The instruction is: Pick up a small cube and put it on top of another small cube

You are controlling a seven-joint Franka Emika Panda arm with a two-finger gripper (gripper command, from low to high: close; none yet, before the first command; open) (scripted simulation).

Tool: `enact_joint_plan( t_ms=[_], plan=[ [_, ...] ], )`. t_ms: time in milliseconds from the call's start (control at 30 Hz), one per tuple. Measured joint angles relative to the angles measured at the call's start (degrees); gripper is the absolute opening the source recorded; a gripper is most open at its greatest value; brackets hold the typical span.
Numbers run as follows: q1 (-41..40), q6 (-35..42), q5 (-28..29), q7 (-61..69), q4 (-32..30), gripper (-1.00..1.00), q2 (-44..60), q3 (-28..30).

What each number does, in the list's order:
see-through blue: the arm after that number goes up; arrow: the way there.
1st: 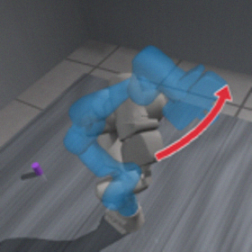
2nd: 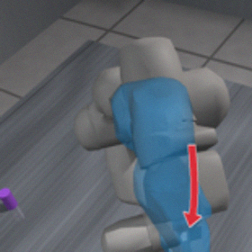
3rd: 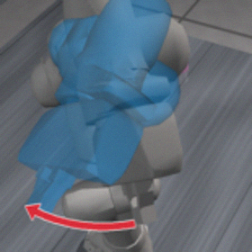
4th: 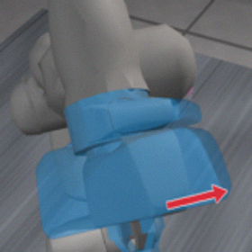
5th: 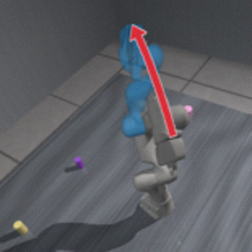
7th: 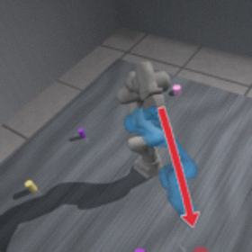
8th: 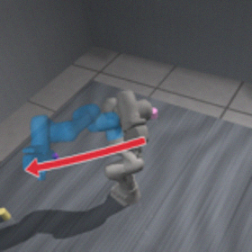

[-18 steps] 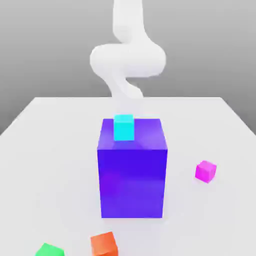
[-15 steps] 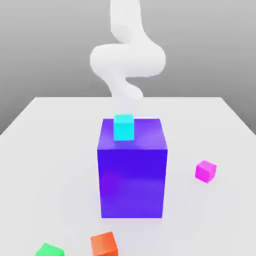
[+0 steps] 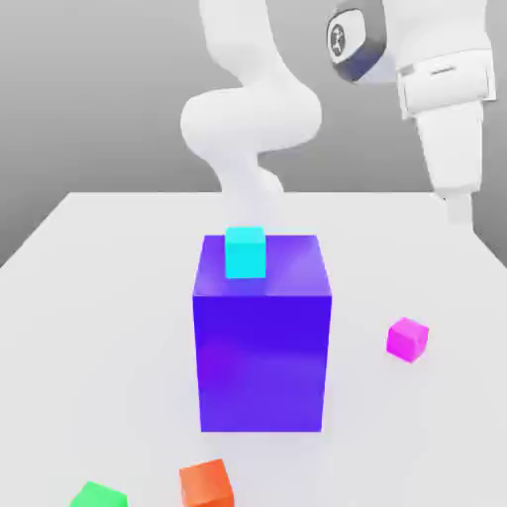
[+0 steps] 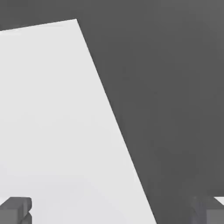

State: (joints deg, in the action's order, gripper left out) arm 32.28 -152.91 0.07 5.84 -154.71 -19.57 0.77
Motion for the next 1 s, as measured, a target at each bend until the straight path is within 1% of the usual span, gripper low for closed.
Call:
enact_joint_plan(
  t_ms=[200, 400, 500, 700, 733, 933, 1000],
  plan=[
    [8.38, -6.13, -0.51, 15.35, -6.65, 0.00, 7.62, -0.88],
    [15.19, -12.25, -0.84, 30.57, -13.30, 0.00, 15.22, -3.35],
    [16.07, -16.69, 0.24, 32.25, -13.59, 0.00, 20.68, -3.68],
    [18.32, -26.75, 2.21, 31.13, -11.49, 0.00, 33.04, -1.06],
    [18.58, -27.62, 2.26, 31.08, -11.30, -1.00, 34.09, -0.81],
    [18.70, -27.92, 2.31, 31.03, -11.20, -1.00, 34.61, -0.68],
    [18.36, -26.15, 2.22, 31.14, -11.61, -1.00, 32.42, -1.03]
  ],
)
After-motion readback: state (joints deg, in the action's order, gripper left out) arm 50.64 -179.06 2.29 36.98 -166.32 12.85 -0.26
